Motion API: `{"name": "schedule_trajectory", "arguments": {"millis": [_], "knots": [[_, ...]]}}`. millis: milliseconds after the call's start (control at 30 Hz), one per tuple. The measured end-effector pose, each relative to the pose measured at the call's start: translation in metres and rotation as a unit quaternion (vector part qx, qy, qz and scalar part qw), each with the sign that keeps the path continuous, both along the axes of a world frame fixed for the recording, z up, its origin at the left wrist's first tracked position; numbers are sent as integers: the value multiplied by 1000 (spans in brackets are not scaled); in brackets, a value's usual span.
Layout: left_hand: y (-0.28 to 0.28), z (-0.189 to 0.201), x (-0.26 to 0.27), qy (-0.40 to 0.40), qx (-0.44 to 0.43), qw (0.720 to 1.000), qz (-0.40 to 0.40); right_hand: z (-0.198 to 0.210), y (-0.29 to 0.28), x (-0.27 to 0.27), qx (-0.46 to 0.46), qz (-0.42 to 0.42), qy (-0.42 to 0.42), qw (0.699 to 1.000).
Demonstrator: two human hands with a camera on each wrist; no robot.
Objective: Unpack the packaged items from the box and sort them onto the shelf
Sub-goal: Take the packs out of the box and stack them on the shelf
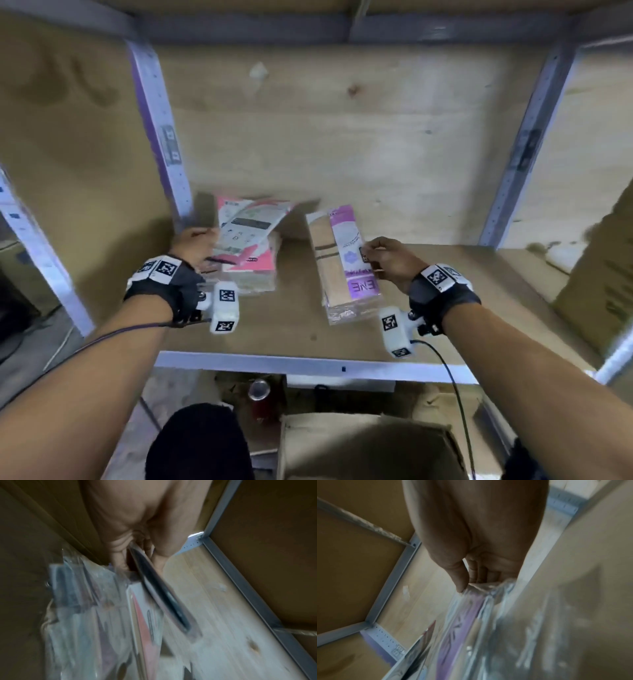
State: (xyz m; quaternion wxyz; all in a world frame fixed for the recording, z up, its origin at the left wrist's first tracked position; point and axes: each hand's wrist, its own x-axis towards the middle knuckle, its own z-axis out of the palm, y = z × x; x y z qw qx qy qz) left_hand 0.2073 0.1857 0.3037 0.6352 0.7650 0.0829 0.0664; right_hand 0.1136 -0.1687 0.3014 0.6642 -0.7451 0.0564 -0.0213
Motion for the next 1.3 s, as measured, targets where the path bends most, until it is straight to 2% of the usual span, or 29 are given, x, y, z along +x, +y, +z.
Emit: {"name": "schedule_trajectory", "arguments": {"millis": [100, 233, 467, 567, 800, 967, 1133, 1300], "knots": [[23, -7, 20, 3, -20, 998, 52, -2, 31, 41, 25, 15, 12, 999], [44, -14, 44, -4, -53, 996, 73, -2, 73, 93, 59, 13, 30, 998], [65, -29, 77, -16, 49, 994, 98, -29, 136, 156, 37, 22, 76, 996], [64, -39, 83, 5, 61, 994, 90, -46, 147, 171, -16, -4, 84, 996], [55, -41, 85, 38, 104, 994, 2, -62, 156, 188, -141, -38, 67, 987], [50, -33, 91, 64, 155, 984, -62, -67, 157, 190, -204, -19, 68, 976], [45, -34, 97, 78, 180, 977, -82, -72, 162, 181, -321, 24, 55, 945], [45, -38, 101, 98, 200, 971, -88, -76, 167, 187, -339, 34, 54, 939]]}}
